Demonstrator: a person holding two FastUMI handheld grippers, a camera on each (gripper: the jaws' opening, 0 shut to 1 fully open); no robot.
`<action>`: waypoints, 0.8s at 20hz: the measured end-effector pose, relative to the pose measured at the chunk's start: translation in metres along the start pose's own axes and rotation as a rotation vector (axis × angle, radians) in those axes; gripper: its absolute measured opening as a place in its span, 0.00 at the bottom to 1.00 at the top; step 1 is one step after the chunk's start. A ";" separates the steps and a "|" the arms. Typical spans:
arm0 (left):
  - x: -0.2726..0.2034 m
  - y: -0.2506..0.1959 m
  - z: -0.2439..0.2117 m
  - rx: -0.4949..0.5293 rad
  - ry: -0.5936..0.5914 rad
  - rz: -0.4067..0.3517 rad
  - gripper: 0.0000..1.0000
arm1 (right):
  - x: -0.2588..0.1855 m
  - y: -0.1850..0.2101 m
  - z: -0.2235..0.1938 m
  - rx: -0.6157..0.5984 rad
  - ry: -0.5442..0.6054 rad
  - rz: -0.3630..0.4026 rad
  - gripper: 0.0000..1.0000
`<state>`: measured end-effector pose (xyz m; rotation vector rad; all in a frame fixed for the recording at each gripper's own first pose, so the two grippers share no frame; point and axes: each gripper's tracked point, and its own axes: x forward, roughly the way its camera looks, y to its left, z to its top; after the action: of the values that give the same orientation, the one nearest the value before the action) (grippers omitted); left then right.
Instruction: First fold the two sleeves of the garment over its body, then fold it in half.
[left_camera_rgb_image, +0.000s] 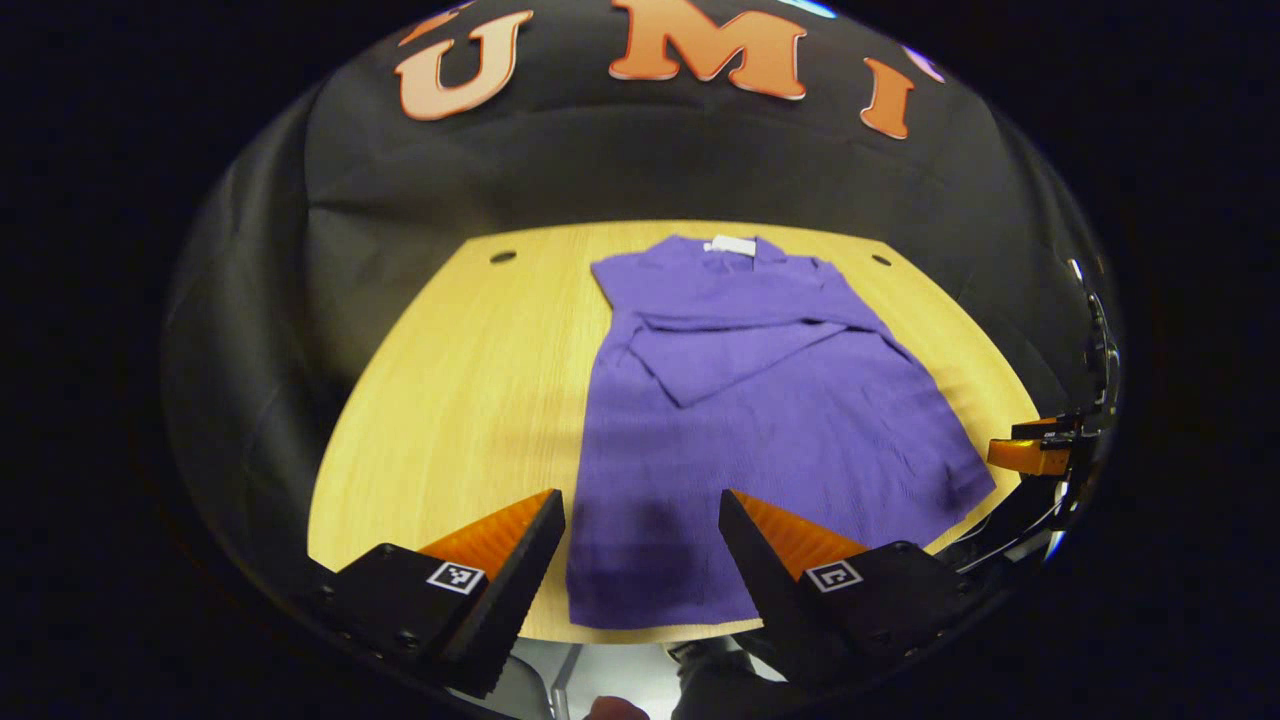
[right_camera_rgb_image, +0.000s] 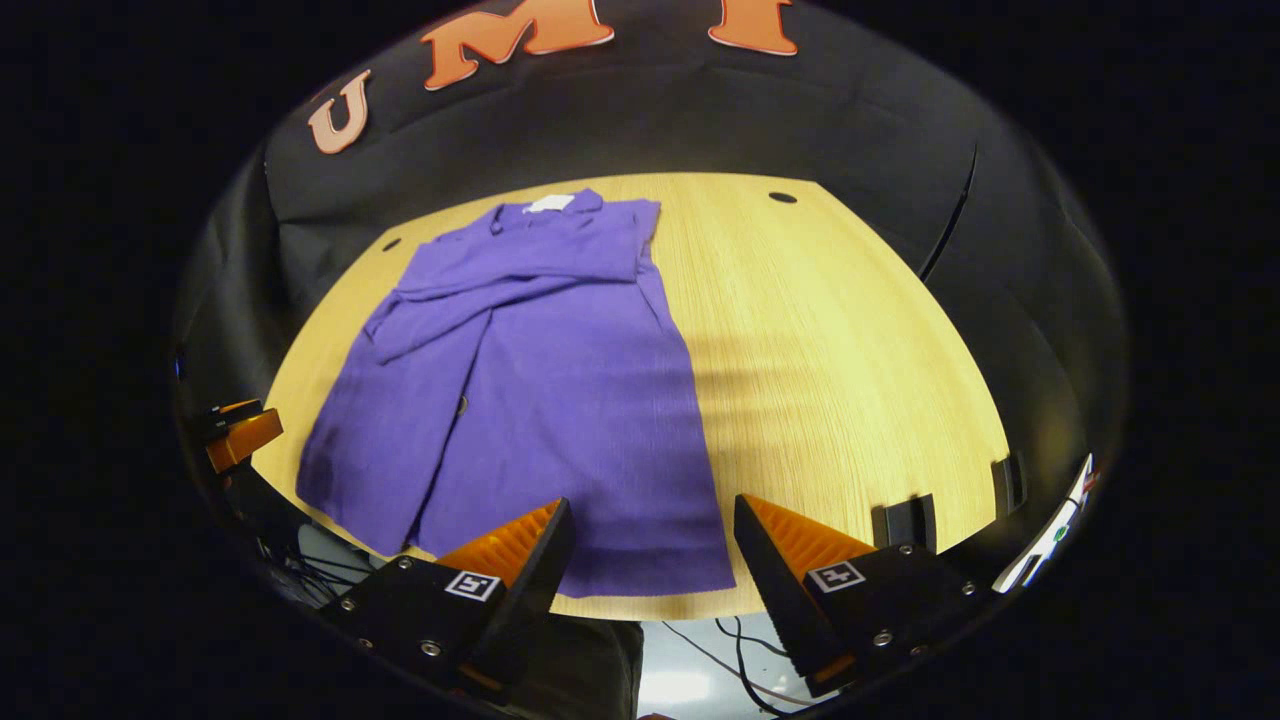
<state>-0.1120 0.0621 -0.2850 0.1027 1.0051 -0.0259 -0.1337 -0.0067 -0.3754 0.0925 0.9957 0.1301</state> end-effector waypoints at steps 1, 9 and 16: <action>0.000 0.003 -0.004 0.002 0.043 0.002 1.00 | 0.004 0.000 -0.005 0.002 0.033 0.004 0.96; 0.012 0.009 -0.034 -0.009 0.309 0.036 1.00 | 0.023 -0.001 -0.028 -0.026 0.175 0.007 0.95; 0.021 0.003 -0.070 -0.060 0.474 0.028 1.00 | 0.032 -0.003 -0.049 -0.007 0.254 -0.032 0.95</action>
<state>-0.1594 0.0726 -0.3395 0.0688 1.4765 0.0573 -0.1571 -0.0042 -0.4292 0.0543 1.2500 0.1178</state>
